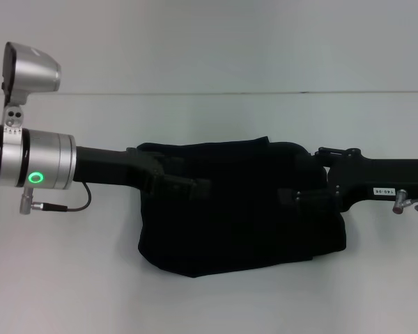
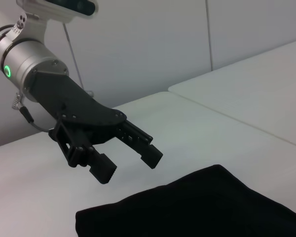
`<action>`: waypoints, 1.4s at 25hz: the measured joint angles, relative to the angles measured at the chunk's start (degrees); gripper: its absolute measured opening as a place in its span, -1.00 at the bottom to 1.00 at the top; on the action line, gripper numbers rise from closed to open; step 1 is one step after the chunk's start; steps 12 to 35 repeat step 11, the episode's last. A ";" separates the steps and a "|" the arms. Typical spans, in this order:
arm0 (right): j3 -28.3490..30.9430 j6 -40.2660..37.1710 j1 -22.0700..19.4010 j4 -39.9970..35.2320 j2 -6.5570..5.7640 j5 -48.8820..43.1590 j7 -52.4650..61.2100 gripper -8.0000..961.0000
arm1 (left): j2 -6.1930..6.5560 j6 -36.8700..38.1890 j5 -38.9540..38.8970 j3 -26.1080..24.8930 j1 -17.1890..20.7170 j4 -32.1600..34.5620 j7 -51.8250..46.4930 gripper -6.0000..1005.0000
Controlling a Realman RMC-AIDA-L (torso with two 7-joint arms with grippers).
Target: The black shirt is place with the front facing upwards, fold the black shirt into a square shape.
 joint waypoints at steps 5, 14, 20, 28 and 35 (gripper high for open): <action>0.49 0.08 -0.05 0.03 -0.06 -0.01 -0.04 0.96 | -0.81 -0.05 -0.11 -0.02 1.12 0.89 2.69 0.90; 0.59 0.10 -0.13 0.14 -0.05 0.00 0.17 0.96 | -1.12 0.31 -0.18 -0.38 1.42 1.31 2.80 0.90; 0.59 0.10 -0.13 0.14 -0.05 0.00 0.17 0.96 | -1.12 0.31 -0.18 -0.38 1.42 1.31 2.80 0.90; 0.59 0.10 -0.13 0.14 -0.05 0.00 0.17 0.96 | -1.12 0.31 -0.18 -0.38 1.42 1.31 2.80 0.90; 0.59 0.10 -0.13 0.14 -0.05 0.00 0.17 0.96 | -1.12 0.31 -0.18 -0.38 1.42 1.31 2.80 0.90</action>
